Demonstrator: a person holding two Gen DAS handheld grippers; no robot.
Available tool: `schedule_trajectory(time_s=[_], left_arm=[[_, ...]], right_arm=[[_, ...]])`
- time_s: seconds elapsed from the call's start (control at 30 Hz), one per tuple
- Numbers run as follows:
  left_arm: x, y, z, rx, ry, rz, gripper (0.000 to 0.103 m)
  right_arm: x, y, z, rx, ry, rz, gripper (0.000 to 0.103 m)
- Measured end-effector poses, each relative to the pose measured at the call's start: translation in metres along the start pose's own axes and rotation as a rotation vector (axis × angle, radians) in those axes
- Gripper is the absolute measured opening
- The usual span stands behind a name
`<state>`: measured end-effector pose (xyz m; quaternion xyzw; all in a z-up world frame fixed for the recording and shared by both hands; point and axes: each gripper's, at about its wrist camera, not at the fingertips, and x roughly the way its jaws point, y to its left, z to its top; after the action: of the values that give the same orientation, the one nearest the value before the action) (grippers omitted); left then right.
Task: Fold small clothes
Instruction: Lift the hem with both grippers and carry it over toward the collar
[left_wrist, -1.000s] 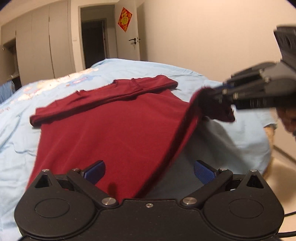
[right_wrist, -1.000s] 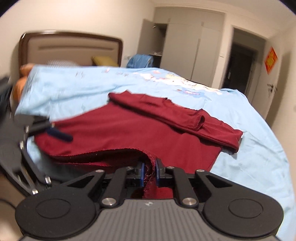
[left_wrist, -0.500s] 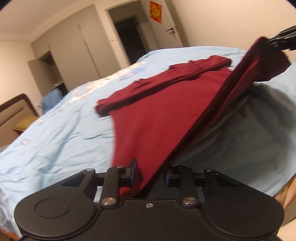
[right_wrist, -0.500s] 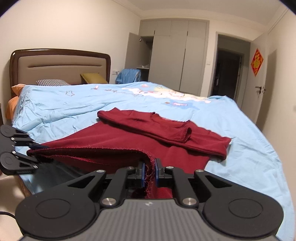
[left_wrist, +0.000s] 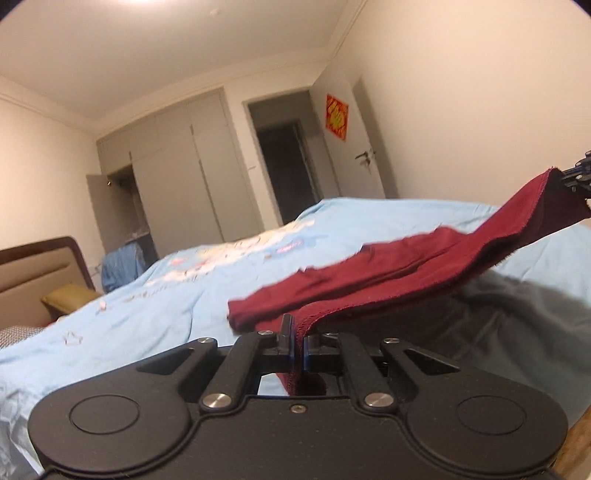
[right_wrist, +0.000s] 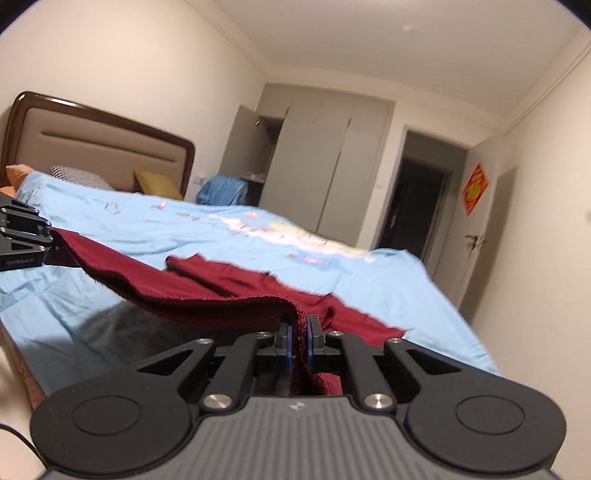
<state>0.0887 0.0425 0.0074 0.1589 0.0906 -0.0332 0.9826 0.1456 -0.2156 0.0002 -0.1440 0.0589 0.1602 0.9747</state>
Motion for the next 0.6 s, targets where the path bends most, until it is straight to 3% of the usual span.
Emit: schedule_trajectory(time_s=[0.37,0.6], left_arm=[[-0.075,0.047,0.073,-0.098,-0.121,-0.089,0.003],[-0.095,0.062,0.102,-0.117,-0.145,-0.146,0.003]], right_arm=[[-0.082,0.001,0.048,-0.067,-0.152,-0.033,0.008],[-0.094,-0.014,0.074,-0.033,-0.207,0.003,0.008]])
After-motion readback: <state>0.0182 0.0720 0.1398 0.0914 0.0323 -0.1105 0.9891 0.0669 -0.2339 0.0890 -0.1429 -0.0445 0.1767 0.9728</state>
